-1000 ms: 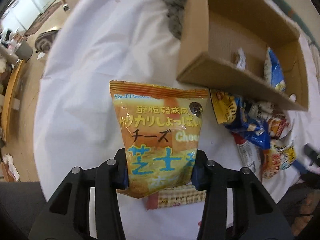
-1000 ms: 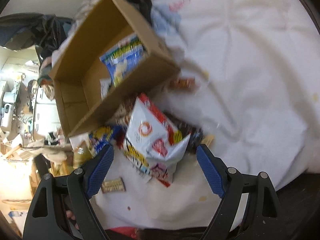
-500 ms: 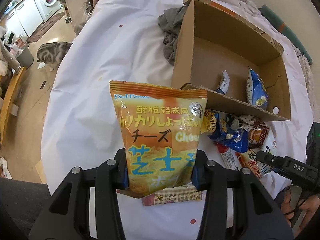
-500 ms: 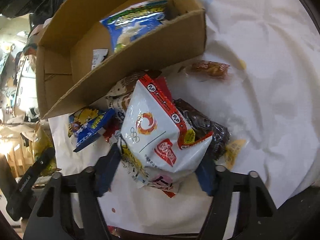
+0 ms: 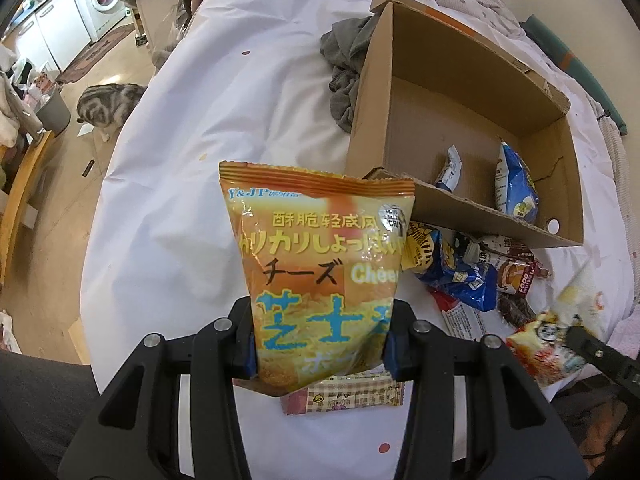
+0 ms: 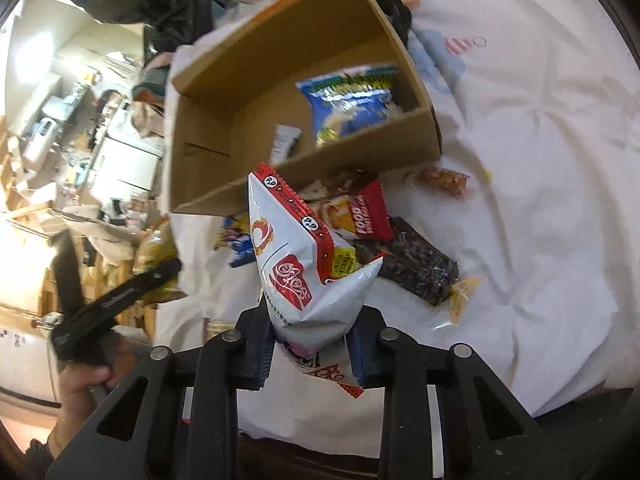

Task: Organize snacks
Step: 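Grasp the white Powers bag with the right tool while the left tool lifts the orange bag, then lower both bags into the box and open both tools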

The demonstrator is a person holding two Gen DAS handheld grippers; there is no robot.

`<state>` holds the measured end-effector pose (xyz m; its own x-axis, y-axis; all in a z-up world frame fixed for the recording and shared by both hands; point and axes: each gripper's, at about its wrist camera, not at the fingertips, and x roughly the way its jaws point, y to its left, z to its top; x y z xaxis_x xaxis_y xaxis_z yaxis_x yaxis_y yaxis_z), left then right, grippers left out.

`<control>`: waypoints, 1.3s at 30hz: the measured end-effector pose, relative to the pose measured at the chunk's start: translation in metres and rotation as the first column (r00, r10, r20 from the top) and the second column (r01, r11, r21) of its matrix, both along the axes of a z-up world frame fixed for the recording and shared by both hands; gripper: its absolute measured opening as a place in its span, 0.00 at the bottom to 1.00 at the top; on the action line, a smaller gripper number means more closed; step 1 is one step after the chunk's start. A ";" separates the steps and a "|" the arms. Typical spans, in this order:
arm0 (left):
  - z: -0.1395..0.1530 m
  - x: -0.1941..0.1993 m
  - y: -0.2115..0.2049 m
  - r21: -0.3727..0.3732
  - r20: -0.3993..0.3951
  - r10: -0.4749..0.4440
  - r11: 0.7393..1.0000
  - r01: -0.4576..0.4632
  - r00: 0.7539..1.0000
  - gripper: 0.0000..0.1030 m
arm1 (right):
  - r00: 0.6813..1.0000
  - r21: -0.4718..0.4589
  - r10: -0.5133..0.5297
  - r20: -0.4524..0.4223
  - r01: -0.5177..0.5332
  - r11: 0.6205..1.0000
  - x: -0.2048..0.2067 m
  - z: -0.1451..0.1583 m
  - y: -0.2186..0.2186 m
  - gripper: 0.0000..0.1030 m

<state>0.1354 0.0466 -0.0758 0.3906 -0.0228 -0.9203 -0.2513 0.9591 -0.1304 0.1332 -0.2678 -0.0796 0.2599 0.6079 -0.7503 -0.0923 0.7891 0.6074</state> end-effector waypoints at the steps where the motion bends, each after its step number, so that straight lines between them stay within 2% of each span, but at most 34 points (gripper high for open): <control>1: 0.001 0.000 0.000 0.003 0.004 0.001 1.000 -0.001 1.000 0.40 | 1.000 0.018 -0.002 0.009 0.002 1.000 -0.001 0.004 -0.003 0.31; 5: 0.007 -0.003 0.004 0.027 0.043 0.023 0.999 -0.024 0.999 0.40 | 0.994 0.123 -0.009 0.109 -0.005 0.992 -0.005 0.027 -0.004 0.31; 7: 0.016 -0.007 0.009 0.050 0.091 0.046 0.997 -0.050 0.995 0.40 | 0.984 0.169 -0.014 0.180 -0.017 0.985 -0.005 0.043 -0.002 0.31; 9: 0.032 -0.012 0.012 0.074 0.173 0.074 0.993 -0.088 0.982 0.40 | 0.969 0.215 -0.039 0.246 -0.015 0.977 -0.007 0.058 -0.005 0.31; 13: 0.067 -0.012 0.005 0.113 0.304 0.032 0.991 -0.069 0.952 0.40 | 0.951 0.241 -0.087 0.297 0.013 0.970 -0.002 0.073 -0.004 0.31; 15: 0.081 -0.007 0.000 0.117 0.335 0.003 0.992 -0.045 0.942 0.40 | 0.949 0.248 -0.105 0.296 0.030 0.968 0.006 0.076 -0.006 0.31; 20: 0.103 0.016 -0.012 0.136 0.349 -0.077 0.990 0.031 0.934 0.40 | 0.941 0.246 -0.144 0.305 0.069 0.967 0.026 0.084 -0.013 0.31; 26: 0.116 0.044 -0.019 0.156 0.364 -0.124 0.985 0.071 0.923 0.40 | 0.946 0.224 -0.147 0.289 0.083 0.971 0.055 0.079 -0.010 0.31; 33: 0.112 0.073 -0.034 0.178 0.356 -0.187 0.975 0.129 0.916 0.40 | 0.949 0.147 -0.104 0.297 0.063 0.987 0.086 0.073 0.006 0.31; 39: 0.093 0.095 -0.048 0.149 0.341 -0.234 0.970 0.194 0.910 0.40 | 0.959 0.112 -0.076 0.274 0.047 0.993 0.107 0.061 0.020 0.31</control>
<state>0.2300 -0.0011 0.0173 0.6875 -0.0496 -0.7245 0.0046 0.9979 -0.0639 0.2407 -0.2473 -0.0184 0.4883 0.6544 -0.5773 -0.2220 0.7329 0.6430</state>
